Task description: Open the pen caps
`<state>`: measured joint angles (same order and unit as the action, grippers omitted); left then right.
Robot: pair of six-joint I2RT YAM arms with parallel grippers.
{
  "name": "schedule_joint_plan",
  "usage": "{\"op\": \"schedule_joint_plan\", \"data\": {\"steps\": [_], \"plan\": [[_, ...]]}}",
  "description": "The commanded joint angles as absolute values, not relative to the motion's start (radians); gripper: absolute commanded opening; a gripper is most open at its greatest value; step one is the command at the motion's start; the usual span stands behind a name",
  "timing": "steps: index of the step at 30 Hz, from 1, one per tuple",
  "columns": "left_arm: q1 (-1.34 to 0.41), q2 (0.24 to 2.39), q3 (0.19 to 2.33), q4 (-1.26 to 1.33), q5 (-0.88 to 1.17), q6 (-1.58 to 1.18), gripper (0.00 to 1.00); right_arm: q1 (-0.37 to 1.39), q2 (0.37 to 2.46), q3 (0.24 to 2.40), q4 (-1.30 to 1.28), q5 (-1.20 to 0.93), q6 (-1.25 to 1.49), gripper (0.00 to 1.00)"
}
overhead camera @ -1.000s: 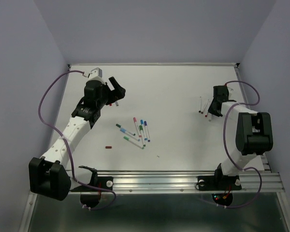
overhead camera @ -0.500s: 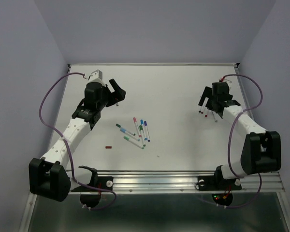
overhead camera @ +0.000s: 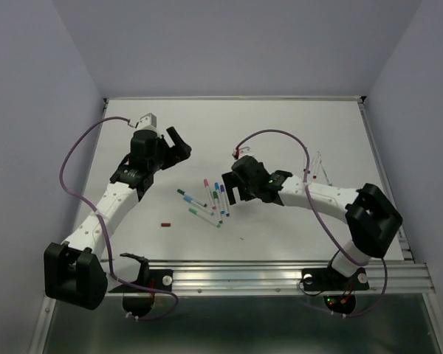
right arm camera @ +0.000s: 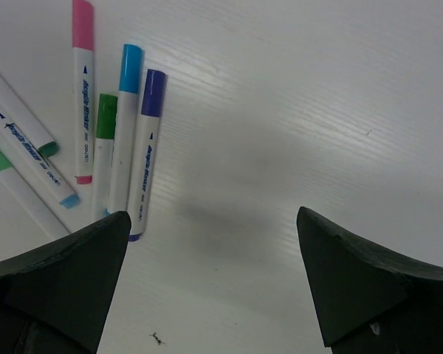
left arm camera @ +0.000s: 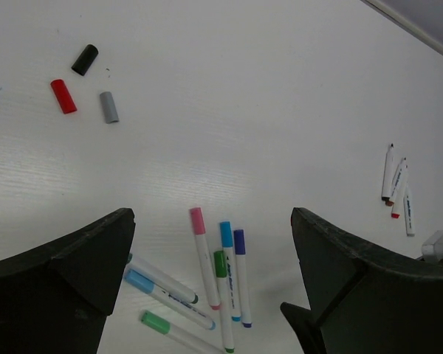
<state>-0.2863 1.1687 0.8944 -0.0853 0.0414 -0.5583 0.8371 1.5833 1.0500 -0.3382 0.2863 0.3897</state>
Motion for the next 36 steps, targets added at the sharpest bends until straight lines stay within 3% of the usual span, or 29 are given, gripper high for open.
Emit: {"op": "schedule_joint_plan", "data": {"steps": [1, 26, 27, 28, 30, 31, 34, 36], "plan": [[-0.287, 1.124, 0.876, -0.087, 0.028, -0.561, 0.99, 0.882, 1.67, 1.143, -0.354, 0.371, 0.423, 1.0], [-0.287, 1.103, 0.85, -0.074, 0.041, -0.568, 0.99, 0.934, 1.901, 1.223, -0.357, 0.405, 0.463, 0.98], [-0.287, 1.103, 0.85, -0.074, 0.041, -0.568, 0.99, 0.934, 1.902, 1.22, -0.357, 0.405, 0.469, 0.95], [-0.287, 1.103, 0.85, -0.074, 0.04, -0.568, 0.99, 0.934, 1.904, 1.216, -0.359, 0.4, 0.483, 0.82], [-0.287, 1.103, 0.851, -0.074, 0.04, -0.568, 0.99, 0.934, 1.905, 1.204, -0.359, 0.393, 0.491, 0.66], [-0.287, 1.104, 0.851, -0.074, 0.04, -0.566, 0.99, 0.934, 1.908, 1.2, -0.357, 0.391, 0.495, 0.5], [-0.287, 1.106, 0.853, -0.072, 0.04, -0.565, 0.99, 0.934, 1.917, 1.183, -0.351, 0.377, 0.494, 0.33], [-0.287, 1.108, 0.854, -0.072, 0.041, -0.561, 0.99, 0.934, 1.924, 1.166, -0.333, 0.333, 0.485, 0.28]]}}
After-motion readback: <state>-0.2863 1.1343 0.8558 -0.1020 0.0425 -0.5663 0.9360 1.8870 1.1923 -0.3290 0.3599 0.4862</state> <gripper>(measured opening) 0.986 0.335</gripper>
